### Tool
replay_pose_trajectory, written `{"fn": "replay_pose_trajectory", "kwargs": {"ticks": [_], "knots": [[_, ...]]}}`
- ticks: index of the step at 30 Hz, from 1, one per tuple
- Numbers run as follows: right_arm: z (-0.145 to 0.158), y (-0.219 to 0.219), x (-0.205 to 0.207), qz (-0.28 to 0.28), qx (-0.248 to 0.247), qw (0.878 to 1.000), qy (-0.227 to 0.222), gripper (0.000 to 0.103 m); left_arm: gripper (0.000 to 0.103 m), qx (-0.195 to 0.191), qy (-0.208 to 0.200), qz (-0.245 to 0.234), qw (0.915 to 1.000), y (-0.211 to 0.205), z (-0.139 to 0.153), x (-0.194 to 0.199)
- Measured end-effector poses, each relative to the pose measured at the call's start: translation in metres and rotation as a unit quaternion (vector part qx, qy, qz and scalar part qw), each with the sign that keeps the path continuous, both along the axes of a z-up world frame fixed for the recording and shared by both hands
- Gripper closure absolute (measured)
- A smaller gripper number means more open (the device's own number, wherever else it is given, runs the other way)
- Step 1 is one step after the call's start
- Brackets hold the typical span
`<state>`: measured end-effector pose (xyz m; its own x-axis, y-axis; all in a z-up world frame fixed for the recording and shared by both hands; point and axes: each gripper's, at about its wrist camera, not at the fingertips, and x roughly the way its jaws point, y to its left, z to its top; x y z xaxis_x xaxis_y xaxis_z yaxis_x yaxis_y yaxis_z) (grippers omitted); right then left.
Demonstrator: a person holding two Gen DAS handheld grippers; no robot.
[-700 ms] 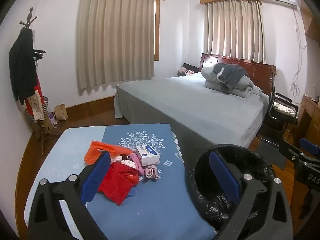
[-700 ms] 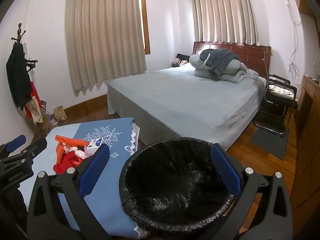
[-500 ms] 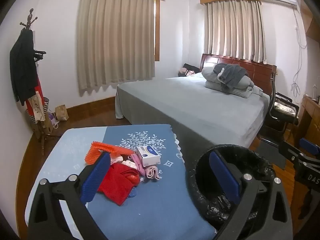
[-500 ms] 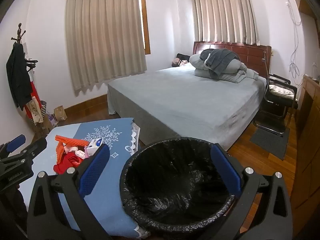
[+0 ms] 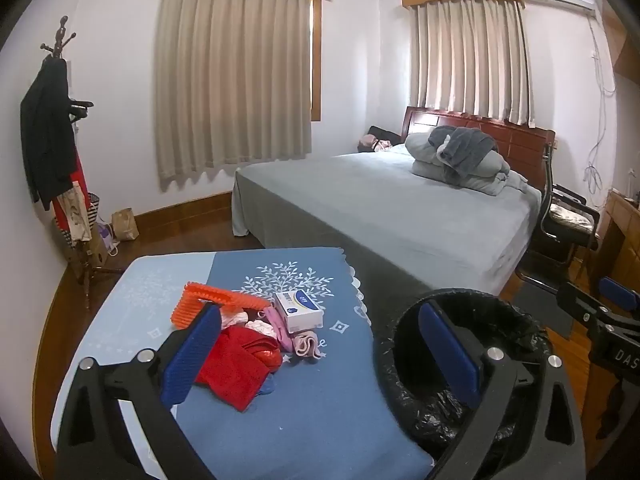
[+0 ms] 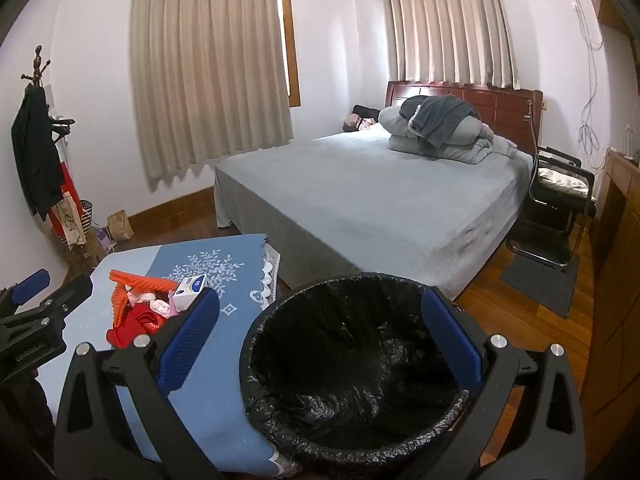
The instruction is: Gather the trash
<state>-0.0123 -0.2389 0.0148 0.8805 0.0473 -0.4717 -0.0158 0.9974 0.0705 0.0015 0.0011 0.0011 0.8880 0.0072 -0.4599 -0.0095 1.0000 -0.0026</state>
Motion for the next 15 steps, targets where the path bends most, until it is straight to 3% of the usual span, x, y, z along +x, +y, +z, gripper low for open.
{"fn": "replay_pose_trajectory", "kwargs": {"ticks": [15], "knots": [[-0.0011,0.0017,0.0034,0.0,0.001,1.0,0.005,0.005,0.006,-0.001,0.002,0.001,1.0,0.001,-0.0019,0.0002]]}}
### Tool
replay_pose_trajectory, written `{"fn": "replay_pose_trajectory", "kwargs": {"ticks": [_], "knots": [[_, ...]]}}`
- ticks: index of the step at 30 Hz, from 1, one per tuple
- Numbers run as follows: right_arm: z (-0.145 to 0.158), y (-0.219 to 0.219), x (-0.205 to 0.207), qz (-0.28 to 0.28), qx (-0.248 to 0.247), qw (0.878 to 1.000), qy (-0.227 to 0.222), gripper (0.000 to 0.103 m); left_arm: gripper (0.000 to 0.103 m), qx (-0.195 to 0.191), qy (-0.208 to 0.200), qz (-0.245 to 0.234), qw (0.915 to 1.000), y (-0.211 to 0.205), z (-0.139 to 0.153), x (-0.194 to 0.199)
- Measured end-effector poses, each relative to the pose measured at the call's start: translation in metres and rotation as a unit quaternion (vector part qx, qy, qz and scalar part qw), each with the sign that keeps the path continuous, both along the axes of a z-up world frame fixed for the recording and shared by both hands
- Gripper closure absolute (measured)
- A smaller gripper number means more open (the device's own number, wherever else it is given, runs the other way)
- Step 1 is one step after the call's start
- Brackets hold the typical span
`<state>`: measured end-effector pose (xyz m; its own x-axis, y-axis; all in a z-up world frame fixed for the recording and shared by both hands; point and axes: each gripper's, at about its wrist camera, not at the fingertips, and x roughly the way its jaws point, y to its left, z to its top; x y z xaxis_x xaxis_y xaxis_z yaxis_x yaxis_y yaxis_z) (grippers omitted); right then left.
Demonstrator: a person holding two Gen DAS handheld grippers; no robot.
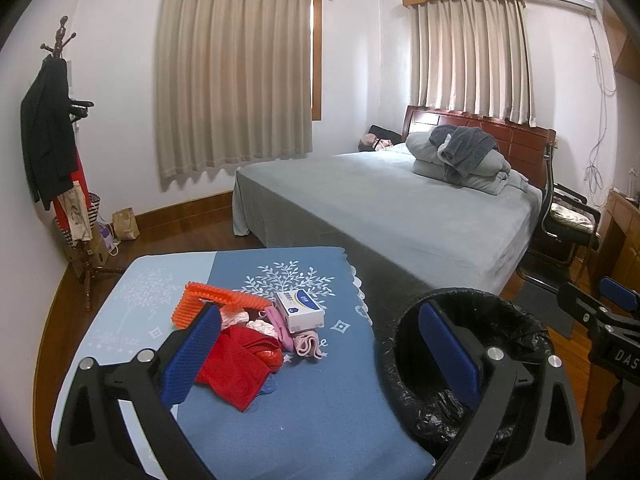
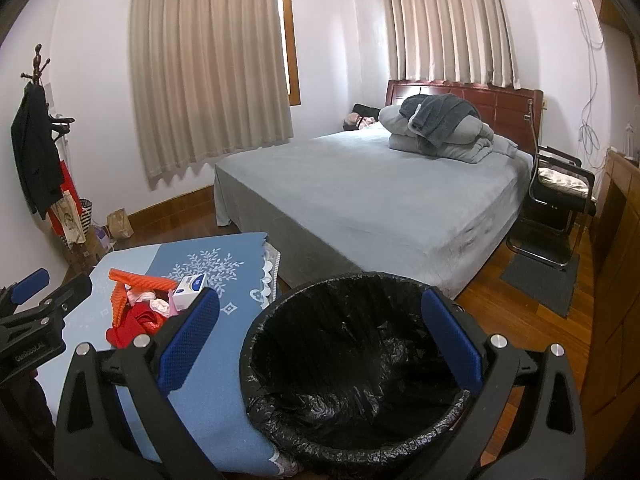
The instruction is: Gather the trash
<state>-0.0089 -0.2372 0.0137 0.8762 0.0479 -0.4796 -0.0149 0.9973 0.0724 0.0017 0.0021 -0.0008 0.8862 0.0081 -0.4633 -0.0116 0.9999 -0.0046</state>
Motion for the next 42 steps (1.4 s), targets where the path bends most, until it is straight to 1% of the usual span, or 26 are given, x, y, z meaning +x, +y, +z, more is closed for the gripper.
{"fn": "replay_pose_trajectory", "kwargs": {"ticks": [5,6,16,24,25,42], "knots": [[0.0005,-0.0002,-0.0023,0.0,0.0,1.0,0.001,0.005,0.006,-0.001,0.001,0.0,1.0,0.0023,-0.0013,-0.0001],[-0.008,0.0029,0.0031,0.0,0.0,1.0,0.001,0.005,0.006,0.001,0.0,0.0,1.0,-0.0014,0.0006,-0.0004],[-0.0036,0.0016,0.0022,0.0,0.0,1.0,0.002,0.005,0.006,0.001,0.0,0.0,1.0,-0.0016,0.0005,-0.0001],[-0.0068,0.0034,0.0036,0.001,-0.001,1.0,0.003,0.005,0.006,0.0,0.001,0.0,1.0,-0.0015,0.0005,0.0001],[-0.0034,0.0034,0.0018,0.001,-0.001,1.0,0.003,0.005,0.006,0.0,0.001,0.0,1.0,-0.0014,0.0004,0.0001],[-0.0032,0.0037,0.0027,0.0,-0.001,1.0,0.005,0.005,0.006,0.0,0.003,0.0,1.0,0.0024,0.0014,-0.0003]]}}
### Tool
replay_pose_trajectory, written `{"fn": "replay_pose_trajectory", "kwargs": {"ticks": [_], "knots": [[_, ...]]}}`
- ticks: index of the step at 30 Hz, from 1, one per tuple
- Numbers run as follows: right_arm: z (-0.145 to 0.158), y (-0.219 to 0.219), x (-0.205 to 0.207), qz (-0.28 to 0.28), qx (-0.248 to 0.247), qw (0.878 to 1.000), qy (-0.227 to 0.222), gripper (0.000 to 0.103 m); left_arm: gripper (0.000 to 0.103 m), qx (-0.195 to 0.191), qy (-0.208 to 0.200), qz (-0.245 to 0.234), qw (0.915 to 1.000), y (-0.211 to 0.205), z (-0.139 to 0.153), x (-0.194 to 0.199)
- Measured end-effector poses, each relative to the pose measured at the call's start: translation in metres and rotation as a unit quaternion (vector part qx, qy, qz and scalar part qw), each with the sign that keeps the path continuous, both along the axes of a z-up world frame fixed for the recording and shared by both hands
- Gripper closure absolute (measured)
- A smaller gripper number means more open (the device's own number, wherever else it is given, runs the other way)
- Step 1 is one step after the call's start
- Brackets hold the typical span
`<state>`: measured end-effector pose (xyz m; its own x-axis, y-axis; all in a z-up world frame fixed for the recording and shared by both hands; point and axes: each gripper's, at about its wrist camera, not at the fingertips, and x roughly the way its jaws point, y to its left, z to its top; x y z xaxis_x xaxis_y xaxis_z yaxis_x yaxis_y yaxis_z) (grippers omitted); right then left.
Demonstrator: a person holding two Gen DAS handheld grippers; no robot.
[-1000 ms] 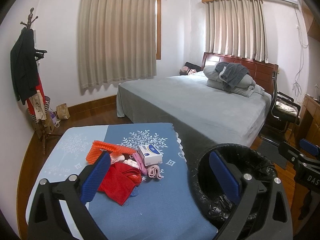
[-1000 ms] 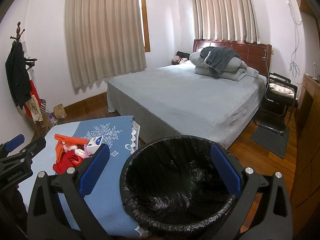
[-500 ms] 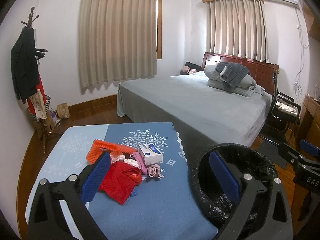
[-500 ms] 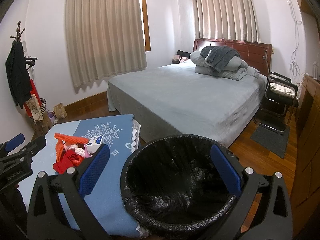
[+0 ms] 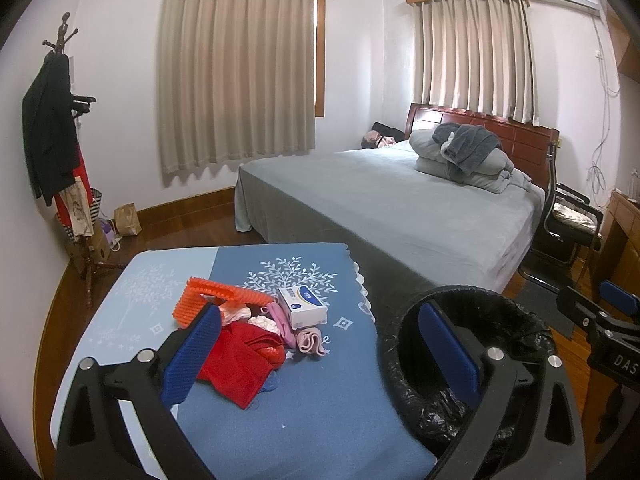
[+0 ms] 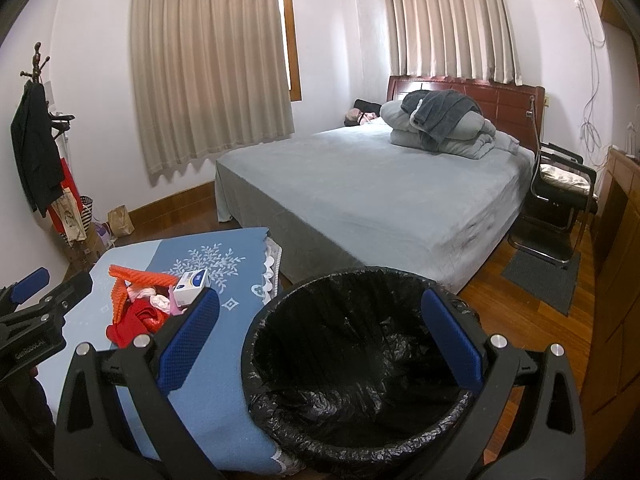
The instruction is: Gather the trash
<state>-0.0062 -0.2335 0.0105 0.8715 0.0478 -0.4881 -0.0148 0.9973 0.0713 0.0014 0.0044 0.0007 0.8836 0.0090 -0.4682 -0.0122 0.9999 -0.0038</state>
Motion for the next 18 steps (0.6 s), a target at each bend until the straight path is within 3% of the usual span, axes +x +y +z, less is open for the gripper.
{"fn": "replay_pose_trajectory", "kwargs": {"ticks": [13,18], "knots": [[-0.019,0.012,0.001,0.002,0.001,1.0,0.005,0.005,0.006,-0.002,0.003,0.002,1.0,0.006,-0.002,-0.002],[-0.019,0.014,0.007,0.006,0.002,1.0,0.01,0.005,0.006,-0.004,0.007,0.006,1.0,0.018,-0.02,0.0]]}}
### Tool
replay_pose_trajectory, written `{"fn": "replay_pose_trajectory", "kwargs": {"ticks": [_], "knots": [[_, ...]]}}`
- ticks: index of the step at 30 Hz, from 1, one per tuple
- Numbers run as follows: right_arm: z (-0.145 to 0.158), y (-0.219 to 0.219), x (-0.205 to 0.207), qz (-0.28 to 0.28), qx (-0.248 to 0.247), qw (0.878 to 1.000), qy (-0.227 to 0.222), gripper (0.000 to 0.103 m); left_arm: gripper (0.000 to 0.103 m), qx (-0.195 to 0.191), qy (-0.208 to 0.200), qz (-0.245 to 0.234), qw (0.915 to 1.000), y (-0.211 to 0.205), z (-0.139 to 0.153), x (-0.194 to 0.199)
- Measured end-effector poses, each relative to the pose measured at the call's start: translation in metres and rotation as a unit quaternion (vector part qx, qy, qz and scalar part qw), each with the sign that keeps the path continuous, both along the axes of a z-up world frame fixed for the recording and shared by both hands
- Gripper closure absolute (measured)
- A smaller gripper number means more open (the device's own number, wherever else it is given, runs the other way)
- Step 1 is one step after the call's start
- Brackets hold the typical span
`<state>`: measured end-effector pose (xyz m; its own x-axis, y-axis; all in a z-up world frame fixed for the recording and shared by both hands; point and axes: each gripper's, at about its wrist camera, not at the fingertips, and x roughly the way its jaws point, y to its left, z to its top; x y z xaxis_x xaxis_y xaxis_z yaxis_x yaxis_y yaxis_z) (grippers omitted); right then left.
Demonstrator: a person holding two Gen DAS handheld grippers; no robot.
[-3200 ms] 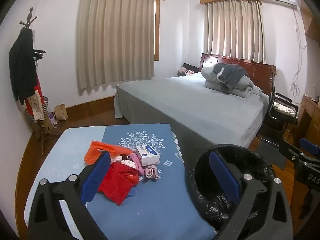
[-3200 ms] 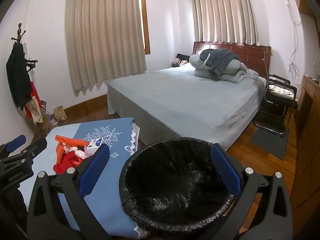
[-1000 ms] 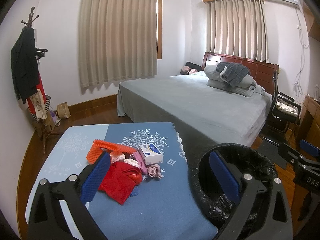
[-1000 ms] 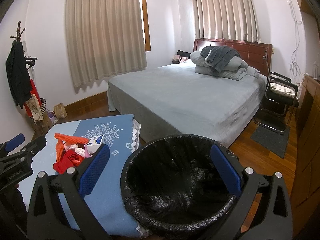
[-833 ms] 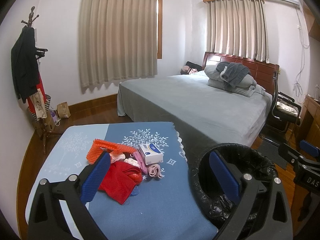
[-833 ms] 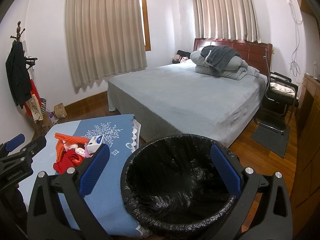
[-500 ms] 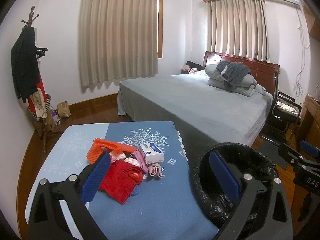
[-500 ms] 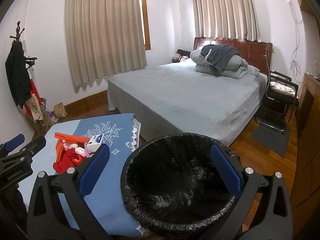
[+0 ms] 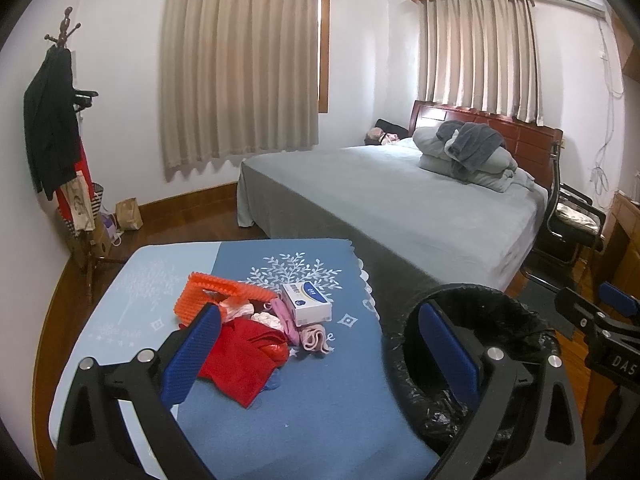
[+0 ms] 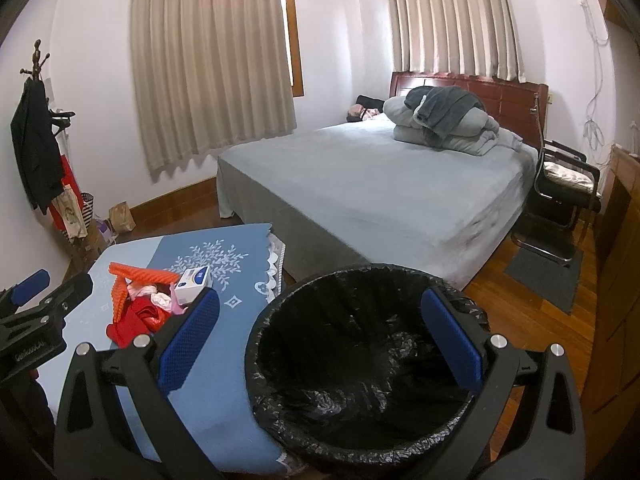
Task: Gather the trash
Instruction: 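Grasp the white tissue box with the right tool while the left tool grasps the orange foam net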
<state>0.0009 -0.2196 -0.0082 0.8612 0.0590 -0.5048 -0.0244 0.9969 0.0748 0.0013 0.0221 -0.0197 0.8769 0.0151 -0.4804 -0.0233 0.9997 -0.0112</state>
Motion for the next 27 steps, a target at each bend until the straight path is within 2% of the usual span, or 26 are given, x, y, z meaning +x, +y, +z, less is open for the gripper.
{"fn": "replay_pose_trajectory", "kwargs": {"ticks": [7,11,20,25,27], "knots": [[-0.009,0.02,0.024,0.023,0.004,1.0,0.006,0.005,0.006,0.012,-0.005,0.03,0.9995,0.018,-0.009,0.013],[-0.02,0.044,0.047,0.049,0.0,0.999,0.006,0.005,0.006,0.03,-0.009,0.058,0.9979,0.041,-0.021,0.022],[-0.049,0.104,0.107,0.106,0.012,0.994,0.019,0.005,0.006,0.026,0.007,0.116,0.9929,0.108,-0.05,0.055],[-0.07,0.136,0.14,0.13,0.017,0.991,0.037,0.006,0.006,0.03,0.02,0.122,0.9918,0.128,-0.066,0.073],[-0.078,0.149,0.152,0.139,0.011,0.989,0.046,0.01,0.006,0.03,0.024,0.123,0.9917,0.132,-0.071,0.08]]}}
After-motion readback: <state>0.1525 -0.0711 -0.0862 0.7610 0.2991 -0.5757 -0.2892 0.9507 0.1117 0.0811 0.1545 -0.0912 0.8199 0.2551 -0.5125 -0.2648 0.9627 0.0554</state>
